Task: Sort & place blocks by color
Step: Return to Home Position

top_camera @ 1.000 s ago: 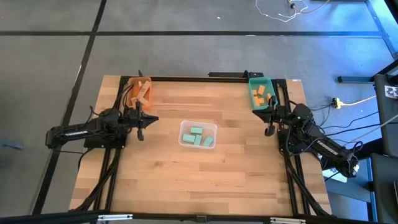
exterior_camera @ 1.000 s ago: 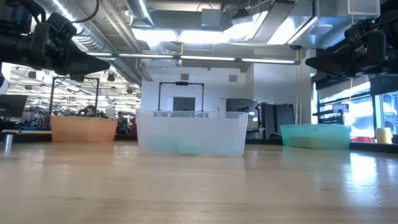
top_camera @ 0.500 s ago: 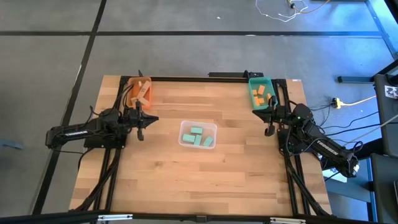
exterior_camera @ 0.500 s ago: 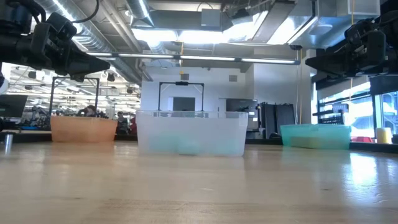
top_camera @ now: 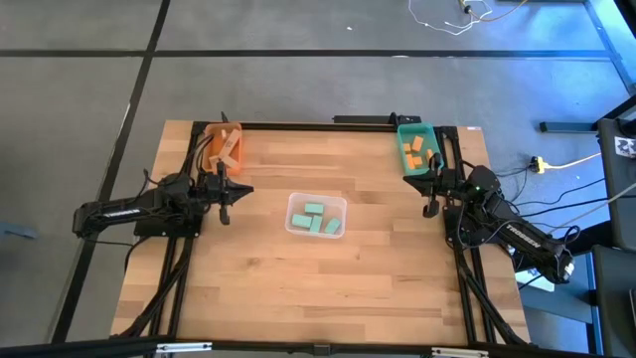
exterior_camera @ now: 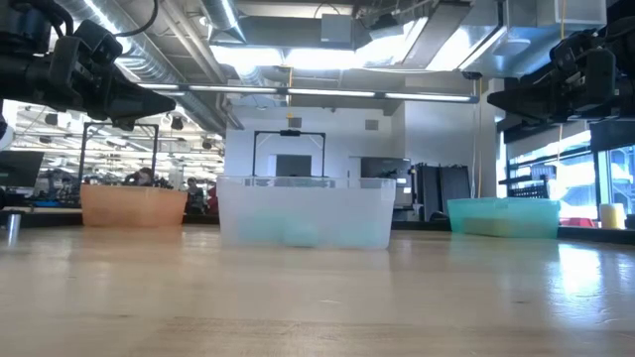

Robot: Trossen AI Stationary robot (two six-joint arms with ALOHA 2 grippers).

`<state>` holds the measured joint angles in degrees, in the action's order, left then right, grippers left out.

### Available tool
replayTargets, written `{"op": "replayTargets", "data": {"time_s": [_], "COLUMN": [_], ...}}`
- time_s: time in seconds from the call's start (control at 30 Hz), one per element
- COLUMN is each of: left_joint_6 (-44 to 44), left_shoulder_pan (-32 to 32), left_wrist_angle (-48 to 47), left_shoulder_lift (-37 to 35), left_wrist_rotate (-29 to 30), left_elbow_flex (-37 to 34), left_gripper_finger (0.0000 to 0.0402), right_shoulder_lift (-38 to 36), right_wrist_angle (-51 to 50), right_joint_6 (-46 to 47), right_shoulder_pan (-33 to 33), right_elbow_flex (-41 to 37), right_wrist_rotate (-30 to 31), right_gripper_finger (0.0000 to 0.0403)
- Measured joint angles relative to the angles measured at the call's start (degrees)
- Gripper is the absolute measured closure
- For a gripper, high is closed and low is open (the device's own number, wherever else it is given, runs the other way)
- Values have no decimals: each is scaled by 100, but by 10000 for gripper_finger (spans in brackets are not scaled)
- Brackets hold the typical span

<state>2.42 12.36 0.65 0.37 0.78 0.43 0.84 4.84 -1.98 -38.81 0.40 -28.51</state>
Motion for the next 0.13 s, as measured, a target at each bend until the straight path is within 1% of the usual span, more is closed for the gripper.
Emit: {"op": "replayTargets", "data": {"time_s": [0.13], "left_joint_6": [1], "left_shoulder_pan": [0], "left_wrist_angle": [1], "left_shoulder_lift": [-1], "left_wrist_rotate": [0], "left_elbow_flex": [0], "left_gripper_finger": [395], "right_shoulder_lift": [0], "right_wrist_angle": [0], "right_joint_6": [0], "right_shoulder_pan": [-1], "right_elbow_flex": [0], "right_wrist_rotate": [0], "right_gripper_finger": [401]}}
